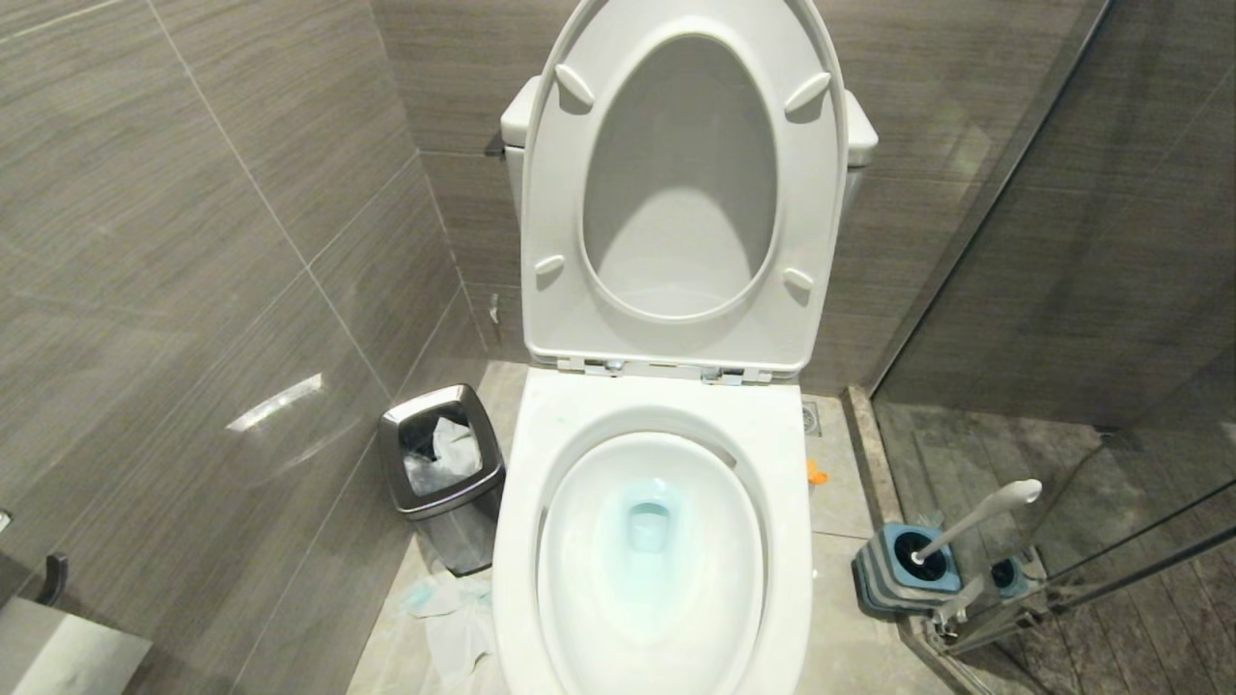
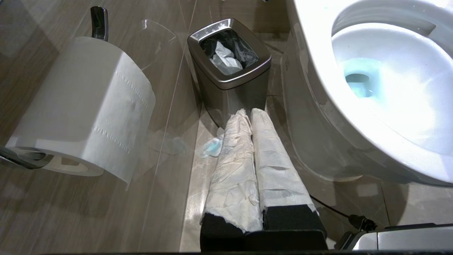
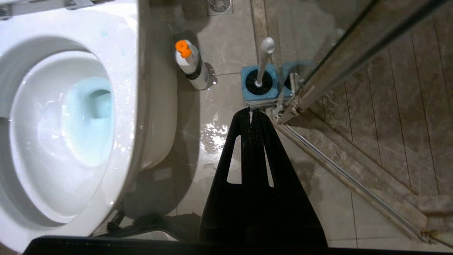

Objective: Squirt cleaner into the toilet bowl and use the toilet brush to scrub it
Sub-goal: Pour in the cleaning agent

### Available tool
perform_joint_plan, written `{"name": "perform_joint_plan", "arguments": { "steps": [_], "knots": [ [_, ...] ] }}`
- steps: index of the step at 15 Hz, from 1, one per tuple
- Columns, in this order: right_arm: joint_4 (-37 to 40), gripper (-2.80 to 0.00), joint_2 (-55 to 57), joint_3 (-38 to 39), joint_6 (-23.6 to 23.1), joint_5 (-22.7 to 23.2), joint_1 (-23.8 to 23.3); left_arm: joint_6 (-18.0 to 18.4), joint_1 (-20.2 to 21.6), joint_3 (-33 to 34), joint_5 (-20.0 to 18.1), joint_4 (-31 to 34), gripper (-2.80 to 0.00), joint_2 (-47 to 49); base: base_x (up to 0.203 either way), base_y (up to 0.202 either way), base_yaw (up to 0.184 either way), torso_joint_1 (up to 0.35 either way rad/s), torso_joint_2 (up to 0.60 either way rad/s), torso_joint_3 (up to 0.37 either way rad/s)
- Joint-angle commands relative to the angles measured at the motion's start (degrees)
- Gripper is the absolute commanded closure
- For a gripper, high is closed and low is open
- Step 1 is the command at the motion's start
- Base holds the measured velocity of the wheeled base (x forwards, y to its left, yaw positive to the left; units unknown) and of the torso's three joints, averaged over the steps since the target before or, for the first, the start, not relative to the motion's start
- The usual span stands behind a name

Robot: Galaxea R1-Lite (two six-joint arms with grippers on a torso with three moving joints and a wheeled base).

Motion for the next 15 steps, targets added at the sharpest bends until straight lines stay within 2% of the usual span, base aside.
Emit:
{"name": "perform_joint_plan", "arguments": {
  "steps": [1, 4, 7, 9, 13, 15],
  "knots": [
    [-0.1, 0.00, -1.6, 4.5, -1.7, -0.5, -1.8, 0.0, 0.0, 0.0, 0.0, 0.0, 0.00, 0.0, 0.000, 0.000, 0.000, 0.000, 0.00, 0.000],
    [-1.5, 0.00, -1.8, 10.7, -7.6, -3.0, -3.4, 0.0, 0.1, 0.0, 0.0, 0.0, 0.00, 0.0, 0.000, 0.000, 0.000, 0.000, 0.00, 0.000],
    [-2.7, 0.00, -1.1, 14.2, -10.2, -2.9, -3.3, 0.0, 0.0, 0.0, 0.0, 0.0, 0.00, 0.0, 0.000, 0.000, 0.000, 0.000, 0.00, 0.000],
    [-8.7, 0.00, 2.6, 18.0, -10.9, -3.0, -2.6, 0.0, 0.1, 0.0, 0.0, 0.0, 0.00, 0.0, 0.000, 0.000, 0.000, 0.000, 0.00, 0.000],
    [-16.3, 0.00, 17.1, 18.6, -10.5, -2.7, -2.1, 0.0, 0.1, 0.0, 0.0, 0.0, 0.00, 0.0, 0.000, 0.000, 0.000, 0.000, 0.00, 0.000],
    [-21.7, 0.00, 24.0, 18.7, -10.5, -0.3, -1.9, 0.0, 0.0, 0.0, 0.0, 0.0, 0.00, 0.0, 0.000, 0.000, 0.000, 0.000, 0.00, 0.000]
  ]
}}
